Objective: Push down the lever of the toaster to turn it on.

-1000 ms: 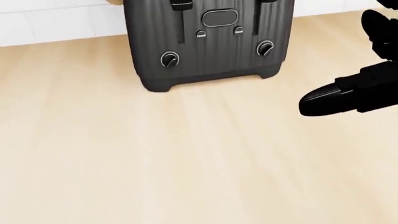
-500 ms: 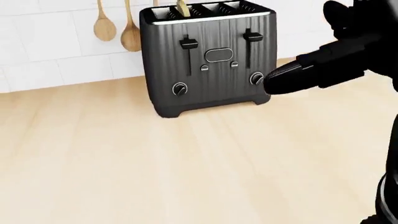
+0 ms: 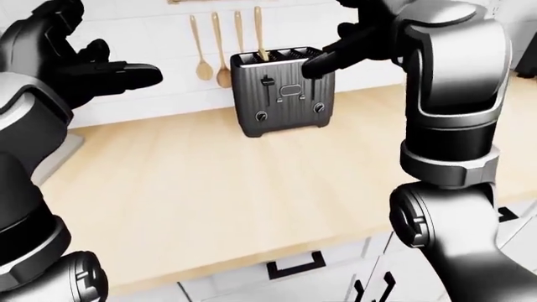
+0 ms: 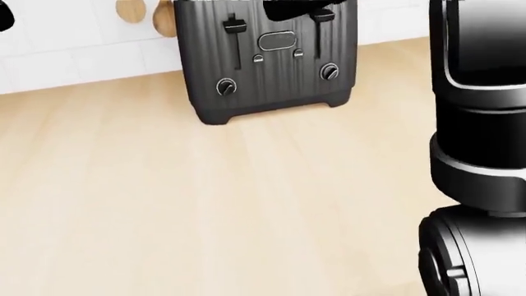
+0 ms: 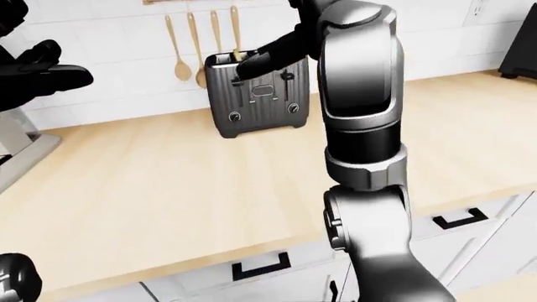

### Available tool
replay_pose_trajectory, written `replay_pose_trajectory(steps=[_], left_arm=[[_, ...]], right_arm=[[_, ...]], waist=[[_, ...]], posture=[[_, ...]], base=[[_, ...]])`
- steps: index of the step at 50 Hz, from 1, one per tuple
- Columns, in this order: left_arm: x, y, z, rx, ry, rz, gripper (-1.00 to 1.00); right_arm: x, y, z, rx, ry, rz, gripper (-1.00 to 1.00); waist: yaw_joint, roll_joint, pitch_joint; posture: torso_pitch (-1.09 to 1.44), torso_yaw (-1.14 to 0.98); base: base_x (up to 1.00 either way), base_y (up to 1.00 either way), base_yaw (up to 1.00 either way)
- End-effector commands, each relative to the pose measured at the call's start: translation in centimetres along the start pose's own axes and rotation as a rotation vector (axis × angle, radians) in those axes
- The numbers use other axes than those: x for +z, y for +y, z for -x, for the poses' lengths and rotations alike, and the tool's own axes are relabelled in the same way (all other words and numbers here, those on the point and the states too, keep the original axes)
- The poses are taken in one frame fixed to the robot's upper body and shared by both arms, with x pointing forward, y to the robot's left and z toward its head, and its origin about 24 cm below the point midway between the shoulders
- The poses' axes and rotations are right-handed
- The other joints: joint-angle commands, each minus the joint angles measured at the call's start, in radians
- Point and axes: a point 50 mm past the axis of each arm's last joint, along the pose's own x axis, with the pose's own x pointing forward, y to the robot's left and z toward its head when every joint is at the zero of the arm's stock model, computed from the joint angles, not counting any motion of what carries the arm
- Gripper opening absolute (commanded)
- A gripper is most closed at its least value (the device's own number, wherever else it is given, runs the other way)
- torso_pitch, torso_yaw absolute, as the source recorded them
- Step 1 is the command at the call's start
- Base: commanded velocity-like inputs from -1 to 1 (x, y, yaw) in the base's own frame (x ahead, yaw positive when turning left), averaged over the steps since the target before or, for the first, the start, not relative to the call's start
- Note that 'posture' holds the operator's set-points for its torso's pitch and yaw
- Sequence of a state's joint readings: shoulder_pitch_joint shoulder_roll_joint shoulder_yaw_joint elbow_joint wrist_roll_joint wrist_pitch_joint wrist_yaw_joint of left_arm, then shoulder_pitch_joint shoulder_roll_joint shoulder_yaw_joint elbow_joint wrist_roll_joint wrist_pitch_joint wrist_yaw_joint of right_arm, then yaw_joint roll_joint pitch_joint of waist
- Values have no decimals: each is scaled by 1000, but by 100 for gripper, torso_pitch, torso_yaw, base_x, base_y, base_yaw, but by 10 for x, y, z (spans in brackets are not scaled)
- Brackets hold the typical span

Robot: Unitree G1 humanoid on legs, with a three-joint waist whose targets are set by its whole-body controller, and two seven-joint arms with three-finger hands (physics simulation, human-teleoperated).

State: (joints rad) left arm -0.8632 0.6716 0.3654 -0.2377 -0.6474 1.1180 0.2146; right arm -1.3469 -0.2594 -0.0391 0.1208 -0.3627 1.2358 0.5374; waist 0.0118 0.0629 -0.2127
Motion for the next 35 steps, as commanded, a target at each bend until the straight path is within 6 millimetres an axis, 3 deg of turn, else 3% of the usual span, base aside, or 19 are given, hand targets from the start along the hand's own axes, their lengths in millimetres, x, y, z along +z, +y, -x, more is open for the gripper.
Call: replay_pose_trajectory(steps=[1, 10, 21, 35], left_arm=[[16, 2, 4, 7, -77, 3, 100], [13, 1, 4, 6, -71, 5, 100], [12, 0, 3, 4, -67, 7, 100], [12, 1, 4, 7, -65, 9, 100]], right_arm=[[22, -2, 6, -20, -92, 28, 100], [35, 8, -7, 14, -95, 37, 100], [33, 33, -20, 81, -96, 48, 100], [29, 57, -12, 144, -93, 63, 100]], waist=[[1, 0, -13], [-2, 4, -25], [-10, 7, -40], [-20, 11, -38]], posture=[[-40, 0], [-40, 0], [-40, 0], [-40, 0]], base=[[0, 0, 0], [0, 0, 0], [0, 0, 0], [0, 0, 0]])
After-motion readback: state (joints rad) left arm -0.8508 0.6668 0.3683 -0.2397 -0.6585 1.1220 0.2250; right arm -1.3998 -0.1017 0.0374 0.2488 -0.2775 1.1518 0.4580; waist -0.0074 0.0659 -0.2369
